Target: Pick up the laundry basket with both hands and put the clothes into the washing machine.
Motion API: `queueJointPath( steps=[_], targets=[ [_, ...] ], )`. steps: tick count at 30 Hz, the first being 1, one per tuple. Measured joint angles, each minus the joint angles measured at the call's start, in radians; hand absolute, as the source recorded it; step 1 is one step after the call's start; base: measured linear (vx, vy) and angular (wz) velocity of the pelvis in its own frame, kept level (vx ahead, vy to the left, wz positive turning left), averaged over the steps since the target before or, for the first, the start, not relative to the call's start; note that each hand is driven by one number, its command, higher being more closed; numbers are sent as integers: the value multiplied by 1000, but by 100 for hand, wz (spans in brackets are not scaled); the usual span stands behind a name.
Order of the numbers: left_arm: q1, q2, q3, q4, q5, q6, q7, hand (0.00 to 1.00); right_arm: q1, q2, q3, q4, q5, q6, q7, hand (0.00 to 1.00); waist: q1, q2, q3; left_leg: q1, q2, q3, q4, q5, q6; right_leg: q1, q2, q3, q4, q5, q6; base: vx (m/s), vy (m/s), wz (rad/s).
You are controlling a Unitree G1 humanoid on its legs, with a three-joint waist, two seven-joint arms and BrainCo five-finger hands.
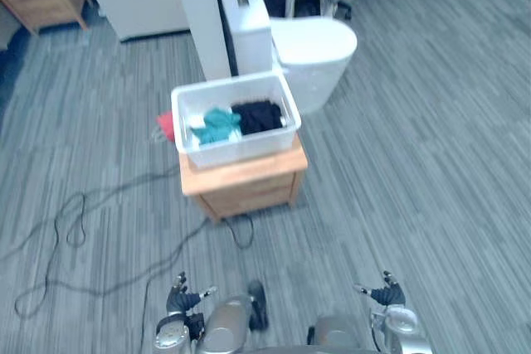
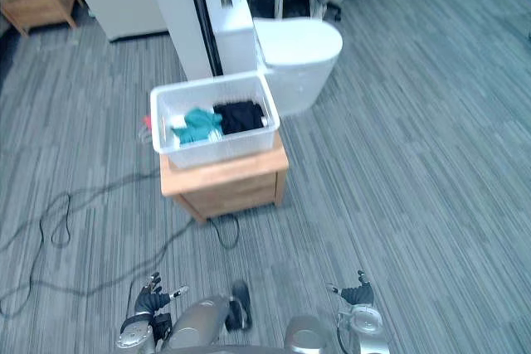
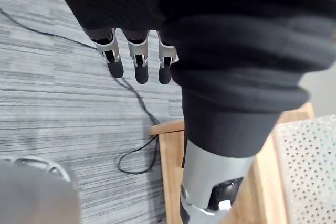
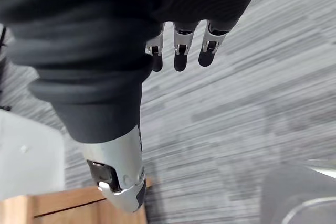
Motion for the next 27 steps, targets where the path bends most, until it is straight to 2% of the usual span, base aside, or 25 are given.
queueJointPath(
  steps=[1, 2, 3, 4, 5, 6, 7, 8, 9, 10, 11, 13, 14, 15, 16, 17, 20, 22, 25, 27],
  targets=[
    [1, 5, 1, 1, -1, -1, 0, 0, 2, 0, -2, -1, 0, 0, 0, 0, -4, 3, 1, 47, 5, -16, -20, -5, -16, -31, 28, -7, -155, 10, 5, 620, -26, 67],
    [1, 6, 1, 1, -1, -1, -1, 0, 4, -1, -3, -1, 1, 0, 0, 0, -6, 2, 1, 59, 5, -20, -25, -11, -29, -37, 36, -5, -199, 19, 5, 646, -61, 67],
    [6, 9, 3, 1, -1, -1, -1, 0, 11, 1, -10, -1, 1, 1, -1, 0, -8, -16, -9, 90, 8, -36, -28, -46, -89, -39, 71, 5, -394, 107, -12, 645, -127, 70],
    [11, 12, 20, 14, 0, -1, -1, 0, 39, 6, -18, 2, 3, 1, -1, 0, 4, -53, -24, 130, -10, -55, -12, -94, -146, -51, 90, 44, -506, 290, -121, 765, -135, 71],
    [7, -4, 28, 17, -1, 9, 0, 0, 41, -1, -33, 5, 3, 3, -2, 0, 7, -27, -27, 134, 14, -70, 9, -107, -150, -45, 96, 19, -477, 289, -119, 596, -111, 54],
    [11, -15, 38, 12, -1, 9, -2, 0, 45, 1, -42, -4, 5, 8, -4, 0, 10, -15, -36, 116, 33, -70, 43, -104, -156, -41, 100, 0, -469, 274, -137, 550, -112, 59],
    [11, -30, 47, -4, -2, 8, -3, 0, 79, 14, -60, -71, 7, 10, -6, 0, 6, -13, -47, 50, 51, -62, 202, -80, -196, -9, 86, -28, -482, 204, -123, 430, -104, 65],
    [9, -40, 50, -7, -2, 9, -4, 0, 86, 12, -60, -92, 14, 10, -5, 0, 2, -4, -42, 10, 70, -51, 299, -66, -219, 17, 88, -38, -493, 191, -124, 536, -149, 74],
    [14, -60, 68, -18, -5, 9, -5, 0, 89, 15, -60, -115, 22, 11, -5, 0, 4, 11, -36, -70, 137, -11, 491, -62, -239, 76, 101, -48, -524, 175, -130, 365, -91, 35],
    [15, -65, 76, -21, -5, 9, -5, 0, 89, 19, -59, -122, 29, 12, -6, 0, 11, 15, -36, -93, 170, 20, 561, -65, -235, 108, 108, -49, -540, 169, -134, 510, -124, 15],
    [17, -67, 80, -24, -9, 9, -5, 0, 89, 28, -59, -139, 40, 10, -5, 0, 22, 14, -36, -121, 220, 57, 634, -78, -213, 159, 114, -51, -563, 164, -137, 431, -86, -13],
    [23, -74, 80, -49, -12, 9, -6, 0, 85, 30, -60, -158, 54, 7, -5, 0, 44, 10, -41, -166, 251, 74, 600, -100, -175, 199, 108, -38, -588, 160, -131, 272, -38, -24],
    [33, -81, 80, -71, -20, 8, -10, 0, 74, 32, -68, -170, 57, 5, -5, 0, 45, 16, -47, -182, 257, 65, 483, -101, -174, 209, 106, -30, -596, 154, -120, 196, 42, -36],
    [33, -91, 79, -72, -35, 9, -17, 0, 74, 33, -81, -181, 63, 0, -6, 0, 42, 29, -57, -179, 254, 48, 310, -71, -184, 205, 109, -24, -586, 143, -103, 215, 79, -31],
    [34, -99, 79, -72, -42, 10, -22, 0, 76, 32, -86, -184, 65, 0, -6, 0, 38, 45, -63, -178, 258, 37, 226, -26, -183, 199, 117, -24, -580, 137, -94, 218, 161, -27],
    [31, -107, 78, -72, -50, 10, -25, 0, 81, 37, -111, -185, 66, 6, -7, 0, 37, 66, -75, -149, 256, 21, 150, -15, -217, 193, 118, -12, -556, 118, -74, 202, 178, -11],
    [30, -98, 77, -112, -58, 10, -25, 0, 116, 63, -116, -218, 72, 14, -6, 0, 36, 26, -97, -97, 214, 53, 61, -15, -217, 193, 80, 5, -553, 102, -46, 115, 150, -8],
    [40, -69, 78, -145, -57, 10, -26, 0, 121, 67, -116, -246, 72, 20, -6, 0, 37, 6, -111, -69, 201, 84, 23, -14, -216, 198, 73, 33, -571, 105, -37, 47, 124, -26],
    [69, -39, 78, -213, -55, 10, -27, 0, 142, 58, -116, -380, 73, 15, -7, 0, 36, 12, -126, -37, 193, 125, -17, -13, -215, 202, 75, 70, -599, 115, -23, -1, 47, -34],
    [75, -30, 78, -235, -49, 9, -27, 0, 140, 42, -116, -406, 73, 10, -7, 0, 34, 20, -133, -21, 183, 130, -45, -6, -215, 203, 75, 82, -616, 122, -17, 6, 31, -20]
  ],
)
